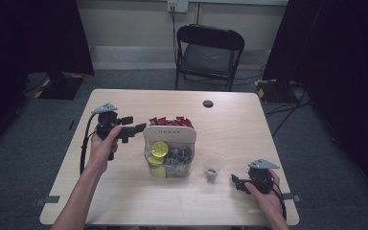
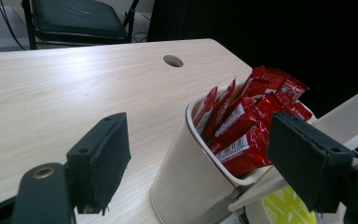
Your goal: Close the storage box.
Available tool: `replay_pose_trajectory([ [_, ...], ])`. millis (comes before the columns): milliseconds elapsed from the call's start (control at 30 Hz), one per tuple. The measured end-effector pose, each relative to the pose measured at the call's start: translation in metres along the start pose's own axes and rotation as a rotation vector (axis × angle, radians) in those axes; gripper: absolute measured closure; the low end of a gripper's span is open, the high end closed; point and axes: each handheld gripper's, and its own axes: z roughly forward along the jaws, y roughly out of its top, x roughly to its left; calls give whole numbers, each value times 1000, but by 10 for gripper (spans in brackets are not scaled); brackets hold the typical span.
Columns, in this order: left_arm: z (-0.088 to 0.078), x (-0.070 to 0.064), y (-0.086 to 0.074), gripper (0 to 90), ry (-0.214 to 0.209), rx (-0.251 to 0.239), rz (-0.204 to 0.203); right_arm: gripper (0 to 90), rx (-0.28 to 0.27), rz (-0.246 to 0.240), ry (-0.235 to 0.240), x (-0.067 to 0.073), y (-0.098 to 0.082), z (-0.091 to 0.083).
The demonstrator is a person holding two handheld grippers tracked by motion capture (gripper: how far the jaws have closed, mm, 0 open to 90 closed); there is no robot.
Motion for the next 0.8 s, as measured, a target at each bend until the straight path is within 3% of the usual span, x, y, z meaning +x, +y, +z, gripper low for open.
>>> replay_pose_trajectory([
  [500,-2,-3,-3,205,3,6,6,135,1,0,1,0,0,0],
  [800,-3,-4,-4,217,-18,13,14,135,1,1,0,0,0,0],
])
